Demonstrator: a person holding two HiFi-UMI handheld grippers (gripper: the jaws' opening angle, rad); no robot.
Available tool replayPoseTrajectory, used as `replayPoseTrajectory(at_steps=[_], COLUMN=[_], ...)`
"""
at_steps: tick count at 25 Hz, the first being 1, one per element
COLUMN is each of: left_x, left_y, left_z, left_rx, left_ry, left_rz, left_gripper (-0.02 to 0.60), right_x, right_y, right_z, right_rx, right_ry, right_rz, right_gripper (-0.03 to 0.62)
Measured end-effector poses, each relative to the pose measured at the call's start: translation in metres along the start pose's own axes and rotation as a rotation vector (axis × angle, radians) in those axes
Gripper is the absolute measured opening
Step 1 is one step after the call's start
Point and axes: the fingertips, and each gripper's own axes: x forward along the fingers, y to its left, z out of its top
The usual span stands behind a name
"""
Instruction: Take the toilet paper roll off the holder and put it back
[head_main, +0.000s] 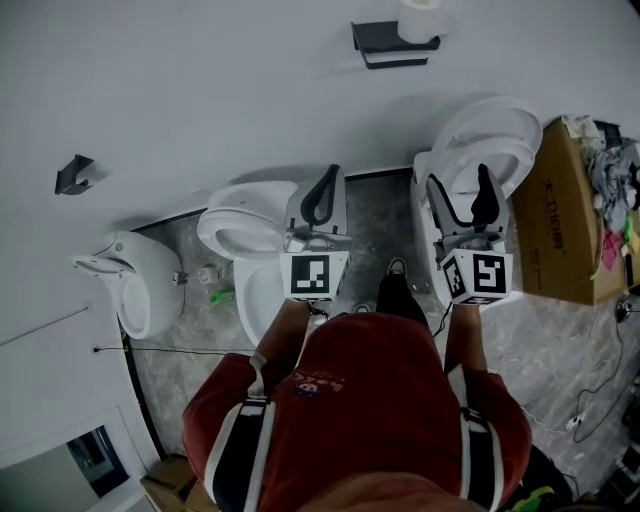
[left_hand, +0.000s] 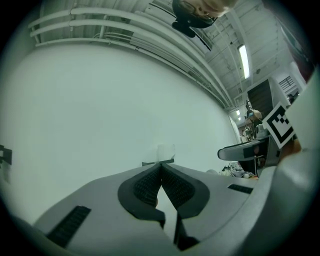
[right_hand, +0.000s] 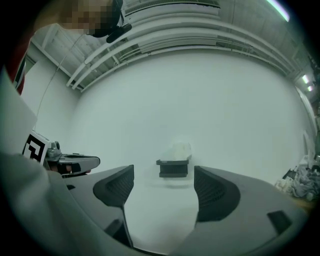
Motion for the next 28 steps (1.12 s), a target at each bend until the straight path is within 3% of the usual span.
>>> replayPoseTrajectory(at_steps=[9, 16, 28], left_x=[0.095, 0.147, 0.189], left_y=[-0.016, -0.018, 0.012], left_z=[-0.003, -0.009, -0.029], left_rx=[0.000, 0.013, -0.003], left_ry=[0.024, 0.043, 0.036], left_rz=[0.039, 0.112, 0.169], left_gripper=[0.014, 0.015, 0.014], right_x=[0.067, 0.119, 0.202], right_y=[-0.079, -0.118, -0.130], right_z=[0.000, 0.000, 0.006], right_rx=[0.063, 0.086, 0.048], right_ry=[-0.014, -0.020, -0.030], right_rz=[0.042, 0.118, 0.177], right_gripper=[0.367, 0.367, 0.371])
